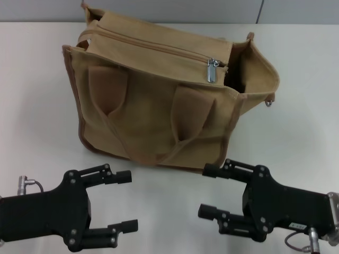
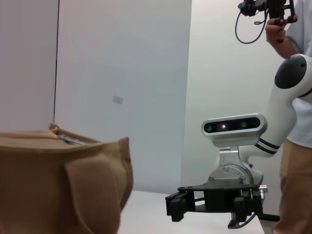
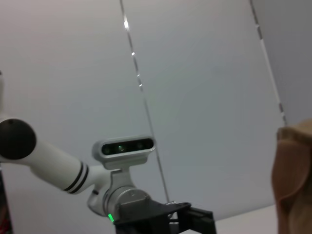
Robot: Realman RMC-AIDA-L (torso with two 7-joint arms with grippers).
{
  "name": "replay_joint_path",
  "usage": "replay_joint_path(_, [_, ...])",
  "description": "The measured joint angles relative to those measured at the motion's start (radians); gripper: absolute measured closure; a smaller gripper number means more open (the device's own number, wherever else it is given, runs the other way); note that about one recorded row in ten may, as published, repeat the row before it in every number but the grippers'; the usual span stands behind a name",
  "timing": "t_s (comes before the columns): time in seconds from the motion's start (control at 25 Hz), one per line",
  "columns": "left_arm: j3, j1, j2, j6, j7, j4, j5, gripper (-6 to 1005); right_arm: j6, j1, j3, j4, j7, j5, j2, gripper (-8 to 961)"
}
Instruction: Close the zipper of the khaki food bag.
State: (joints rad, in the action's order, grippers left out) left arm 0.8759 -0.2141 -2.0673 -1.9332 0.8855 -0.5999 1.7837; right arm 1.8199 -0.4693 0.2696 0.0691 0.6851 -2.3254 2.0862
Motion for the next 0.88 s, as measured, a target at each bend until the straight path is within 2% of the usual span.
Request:
replay_joint_path(0.36, [0.001,0.003,0.000,0.024,-0.018,0.029,0.048,227,-0.002,0.005,0.025,-0.003,-0.001,0.000,0.001,243])
replay_joint_path(0.88, [-0.007,0.032,-0.001,0.030,-0.086,0.068,0.049,228,-0.039,-0.003,0.028,-0.032,-0.030,0.000,0.002,243])
